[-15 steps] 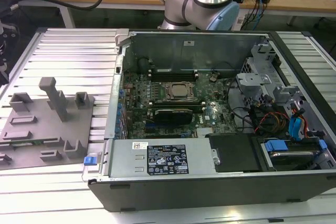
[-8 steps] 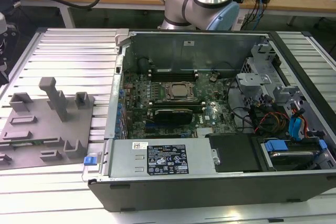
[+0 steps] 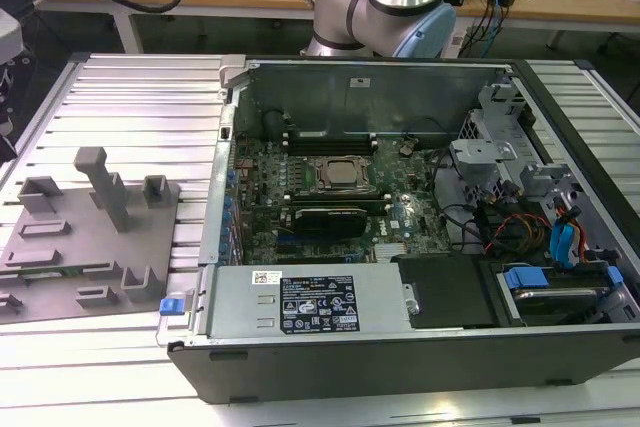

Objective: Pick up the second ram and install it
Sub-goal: 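Pick up the second ram and move it above second insertion slot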

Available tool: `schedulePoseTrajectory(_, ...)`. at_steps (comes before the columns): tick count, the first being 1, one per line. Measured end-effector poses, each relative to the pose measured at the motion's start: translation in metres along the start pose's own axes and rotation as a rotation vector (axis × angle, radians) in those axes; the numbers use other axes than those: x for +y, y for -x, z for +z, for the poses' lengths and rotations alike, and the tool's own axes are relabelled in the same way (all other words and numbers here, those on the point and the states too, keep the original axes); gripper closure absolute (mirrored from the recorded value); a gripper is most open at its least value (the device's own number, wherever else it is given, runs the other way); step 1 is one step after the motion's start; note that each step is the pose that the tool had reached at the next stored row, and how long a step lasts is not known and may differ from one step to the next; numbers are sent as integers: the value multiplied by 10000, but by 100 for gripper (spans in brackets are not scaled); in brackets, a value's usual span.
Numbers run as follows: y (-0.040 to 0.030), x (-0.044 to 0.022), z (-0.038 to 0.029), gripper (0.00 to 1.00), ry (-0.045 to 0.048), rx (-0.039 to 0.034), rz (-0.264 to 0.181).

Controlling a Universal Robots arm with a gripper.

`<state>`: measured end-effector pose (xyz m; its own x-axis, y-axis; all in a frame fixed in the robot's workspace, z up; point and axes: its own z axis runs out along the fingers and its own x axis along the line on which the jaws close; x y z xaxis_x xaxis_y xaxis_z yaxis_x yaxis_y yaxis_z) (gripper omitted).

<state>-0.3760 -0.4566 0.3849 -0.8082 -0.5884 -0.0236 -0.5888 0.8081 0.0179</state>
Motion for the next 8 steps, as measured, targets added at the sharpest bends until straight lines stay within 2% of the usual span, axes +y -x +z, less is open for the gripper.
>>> schedulePoseTrajectory(8,0,0,0,89,8,31,-1043)
